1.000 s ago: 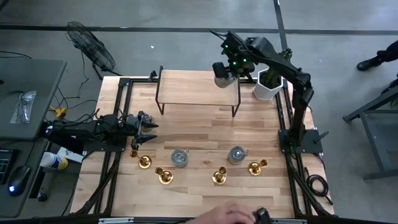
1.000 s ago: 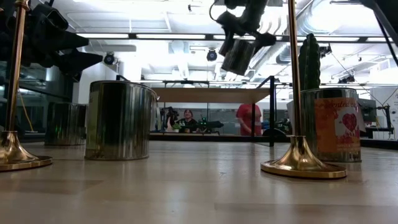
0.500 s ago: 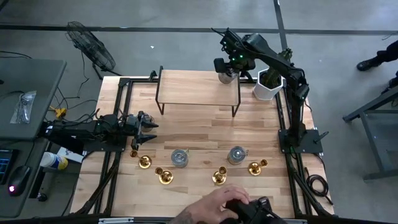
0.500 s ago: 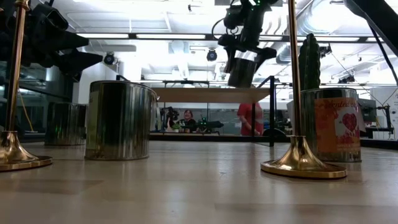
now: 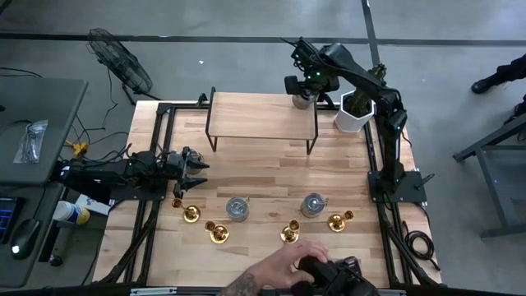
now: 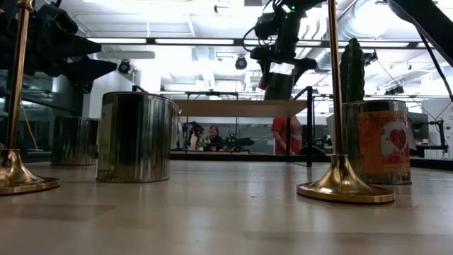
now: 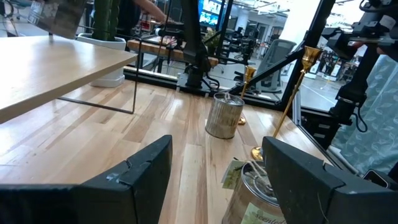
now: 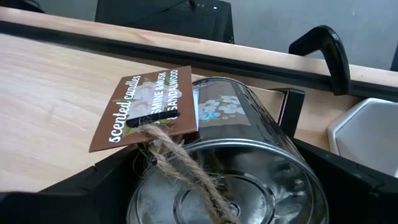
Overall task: Pick & Place candle stick holders
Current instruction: Put the silver scented candle on the shelf
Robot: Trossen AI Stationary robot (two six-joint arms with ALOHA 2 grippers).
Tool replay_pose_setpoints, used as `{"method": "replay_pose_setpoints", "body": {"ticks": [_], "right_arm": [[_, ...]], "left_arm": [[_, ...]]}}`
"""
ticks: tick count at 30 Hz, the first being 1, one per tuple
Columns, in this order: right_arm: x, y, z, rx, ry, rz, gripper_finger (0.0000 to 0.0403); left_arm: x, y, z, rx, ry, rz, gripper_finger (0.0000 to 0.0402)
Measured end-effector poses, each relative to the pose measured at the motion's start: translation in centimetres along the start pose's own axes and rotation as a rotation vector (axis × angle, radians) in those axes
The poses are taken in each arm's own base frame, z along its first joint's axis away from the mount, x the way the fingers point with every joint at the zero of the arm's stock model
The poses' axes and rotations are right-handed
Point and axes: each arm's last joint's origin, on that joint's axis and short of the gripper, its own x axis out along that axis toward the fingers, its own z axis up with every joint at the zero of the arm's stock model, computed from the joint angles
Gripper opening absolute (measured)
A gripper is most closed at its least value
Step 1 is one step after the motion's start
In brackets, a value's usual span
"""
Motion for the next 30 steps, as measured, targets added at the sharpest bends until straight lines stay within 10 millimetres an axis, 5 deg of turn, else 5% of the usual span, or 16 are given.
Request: {"method": "replay_pose_setpoints", "body": {"ticks": [30], "right_arm": [[0.57,0.12,-0.11,-0.024,0.030,-0.008,0.0383]], "left_arm": [[0.00,0.00,0.01,0.000,0.000,0.001,0.0243]]}}
